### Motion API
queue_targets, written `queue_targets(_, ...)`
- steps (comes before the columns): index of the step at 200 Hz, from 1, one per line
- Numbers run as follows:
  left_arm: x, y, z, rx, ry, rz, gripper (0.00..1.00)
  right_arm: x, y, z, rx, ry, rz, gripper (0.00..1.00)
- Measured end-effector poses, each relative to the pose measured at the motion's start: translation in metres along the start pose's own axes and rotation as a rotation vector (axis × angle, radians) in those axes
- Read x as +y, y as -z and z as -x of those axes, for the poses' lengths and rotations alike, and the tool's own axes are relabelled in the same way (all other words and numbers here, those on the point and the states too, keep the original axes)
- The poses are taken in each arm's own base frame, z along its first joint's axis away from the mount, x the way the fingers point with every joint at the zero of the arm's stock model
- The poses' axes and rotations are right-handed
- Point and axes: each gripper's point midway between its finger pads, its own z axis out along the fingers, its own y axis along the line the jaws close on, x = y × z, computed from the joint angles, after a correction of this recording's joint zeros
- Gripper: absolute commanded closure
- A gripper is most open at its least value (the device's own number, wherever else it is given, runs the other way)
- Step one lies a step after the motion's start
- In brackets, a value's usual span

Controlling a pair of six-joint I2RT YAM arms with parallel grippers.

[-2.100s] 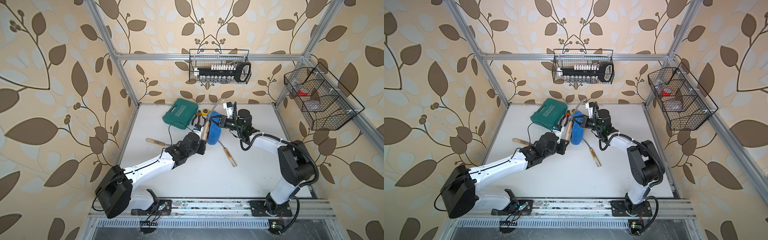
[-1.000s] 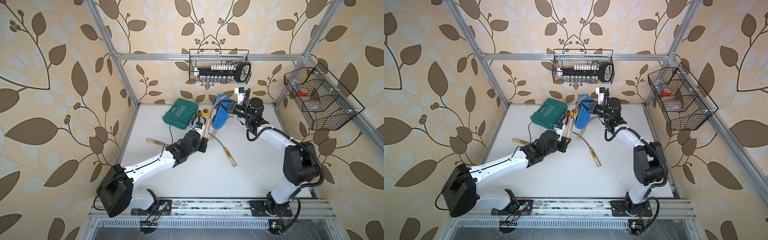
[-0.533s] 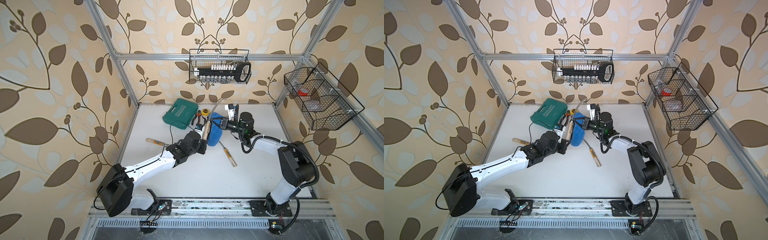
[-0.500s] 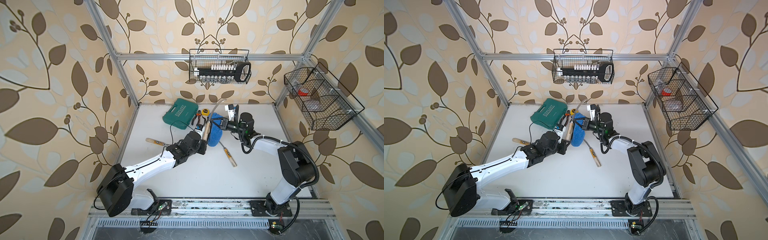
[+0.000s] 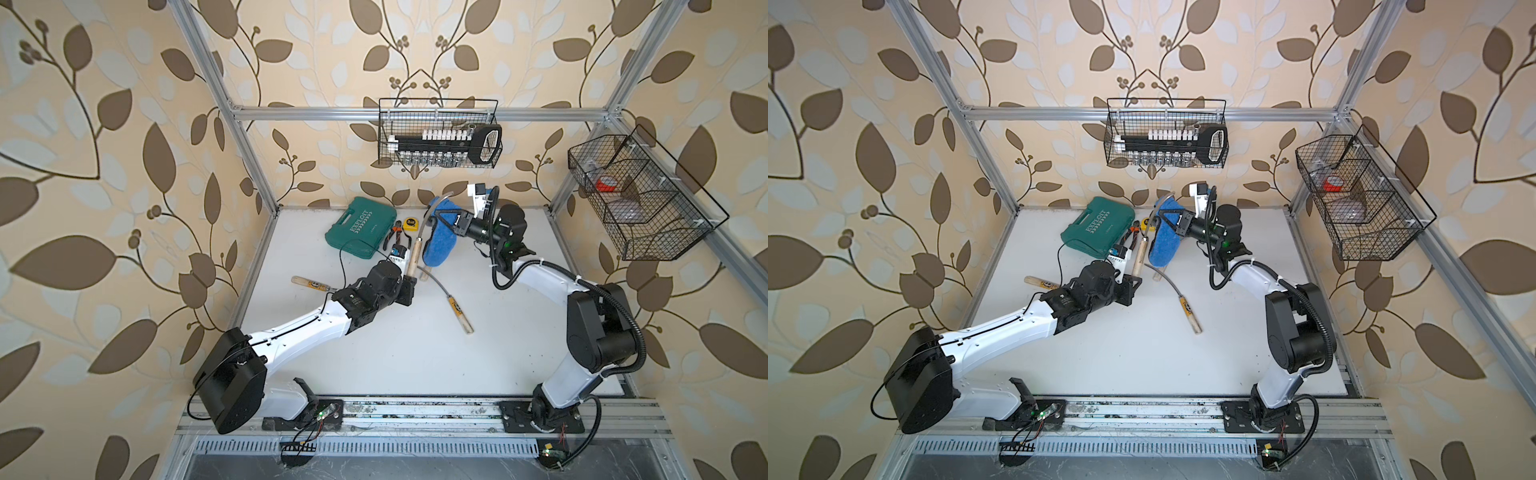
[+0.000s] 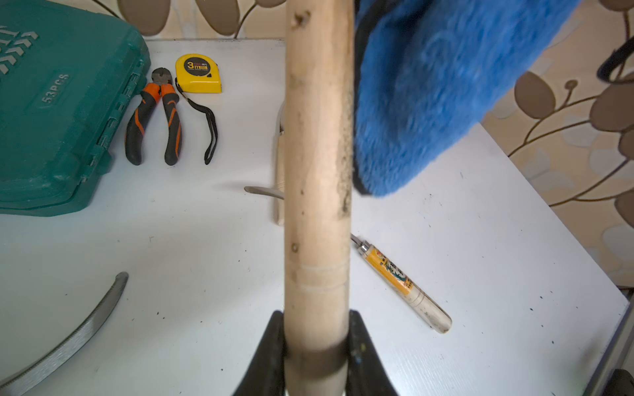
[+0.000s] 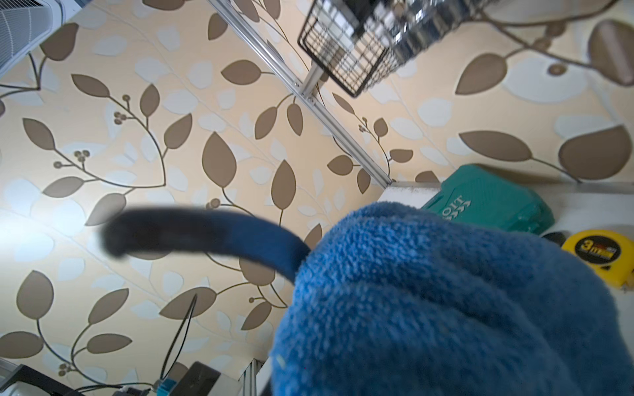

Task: Wipe small sickles with rags
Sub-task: Wipe the small sickle.

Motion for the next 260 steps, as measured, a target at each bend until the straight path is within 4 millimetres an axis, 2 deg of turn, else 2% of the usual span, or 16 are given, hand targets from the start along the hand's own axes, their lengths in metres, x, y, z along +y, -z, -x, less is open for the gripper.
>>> queue_targets(15, 0.000, -0.001, -0.001, 0.002, -0.001, 0.000, 1.00, 0.005, 0.006, 0.018, -0.029, 0.016, -0.003, 1.00)
queue_targets(30, 0.001, -0.002, -0.002, 0.007, -0.002, 0.002, 1.00, 0.013, 0.011, 0.026, -0.042, 0.028, 0.000, 1.00)
queue_targets(53, 0.001, -0.003, -0.003, 0.009, -0.002, 0.002, 1.00, 0.022, 0.014, 0.030, -0.046, 0.036, 0.006, 1.00)
queue_targets(85, 0.001, -0.003, -0.003, 0.009, -0.002, 0.003, 1.00, 0.022, 0.014, 0.026, -0.040, 0.038, 0.004, 1.00)
queue_targets(105, 0.001, -0.003, -0.003, 0.009, -0.001, 0.003, 1.00, 0.016, 0.012, 0.008, -0.014, 0.028, 0.000, 1.00)
queue_targets(151, 0.002, -0.003, -0.005, 0.017, 0.002, 0.009, 1.00, 0.001, -0.006, -0.062, 0.114, -0.010, -0.002, 1.00)
queue_targets(171, 0.007, -0.003, -0.010, 0.039, 0.012, 0.029, 1.00, -0.010, -0.013, -0.078, 0.140, -0.024, -0.004, 1.00)
queue_targets(192, 0.010, -0.003, -0.014, 0.055, 0.023, 0.040, 1.00, -0.019, -0.015, -0.085, 0.153, -0.037, -0.013, 1.00)
queue_targets(215, 0.011, -0.003, -0.013, 0.052, 0.025, 0.042, 1.00, -0.018, -0.016, -0.080, 0.158, -0.040, -0.010, 1.00)
queue_targets(240, 0.008, -0.003, -0.006, 0.021, 0.027, 0.030, 1.00, -0.013, -0.014, -0.062, 0.148, -0.028, 0.002, 1.00)
queue_targets(260, 0.006, -0.003, -0.002, 0.007, 0.027, 0.025, 1.00, -0.011, -0.005, -0.047, 0.128, -0.022, -0.010, 1.00)
